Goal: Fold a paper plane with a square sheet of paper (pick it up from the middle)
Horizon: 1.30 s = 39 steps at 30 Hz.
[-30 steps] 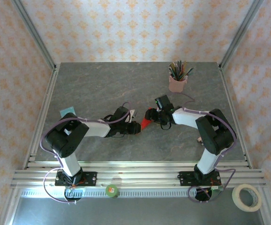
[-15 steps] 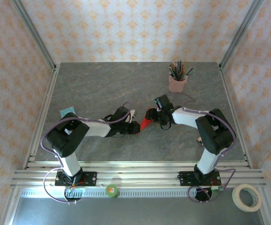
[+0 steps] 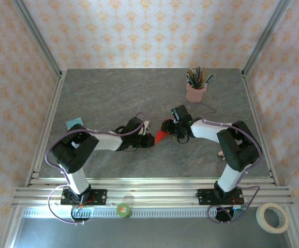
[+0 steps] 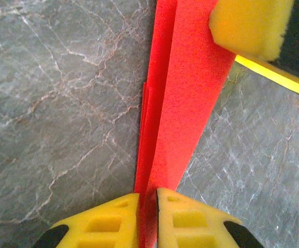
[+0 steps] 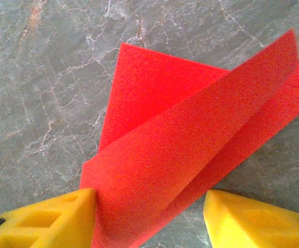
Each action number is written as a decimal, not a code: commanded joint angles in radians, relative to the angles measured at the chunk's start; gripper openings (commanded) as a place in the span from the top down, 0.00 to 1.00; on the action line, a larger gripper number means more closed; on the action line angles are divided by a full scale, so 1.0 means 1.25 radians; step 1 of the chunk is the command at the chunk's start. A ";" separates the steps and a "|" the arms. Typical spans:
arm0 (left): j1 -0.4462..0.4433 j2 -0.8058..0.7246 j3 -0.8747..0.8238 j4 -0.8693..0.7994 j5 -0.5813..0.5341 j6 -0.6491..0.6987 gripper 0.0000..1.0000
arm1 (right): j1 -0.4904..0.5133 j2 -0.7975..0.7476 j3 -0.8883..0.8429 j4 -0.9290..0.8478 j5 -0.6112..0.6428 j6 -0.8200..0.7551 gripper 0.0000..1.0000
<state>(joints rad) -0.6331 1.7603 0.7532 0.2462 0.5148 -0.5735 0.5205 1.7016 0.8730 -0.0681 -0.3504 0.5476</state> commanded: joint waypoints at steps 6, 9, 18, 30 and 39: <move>0.006 0.030 0.010 -0.032 -0.022 0.018 0.84 | 0.003 -0.138 -0.082 0.064 -0.041 -0.001 0.41; 0.006 0.032 0.012 -0.030 -0.019 0.018 0.84 | 0.004 -0.150 -0.105 0.104 -0.119 0.002 0.44; 0.006 0.031 0.017 -0.039 -0.018 0.020 0.85 | 0.020 -0.087 -0.075 0.170 -0.211 0.014 0.71; 0.006 0.033 0.017 -0.042 -0.017 0.020 0.85 | 0.033 -0.118 -0.087 0.136 -0.114 0.031 0.70; 0.006 0.031 0.017 -0.045 -0.020 0.022 0.85 | 0.034 -0.119 -0.085 0.165 -0.156 0.027 0.75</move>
<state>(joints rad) -0.6323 1.7672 0.7658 0.2298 0.5156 -0.5735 0.5602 1.5375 0.7517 0.1215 -0.5350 0.5869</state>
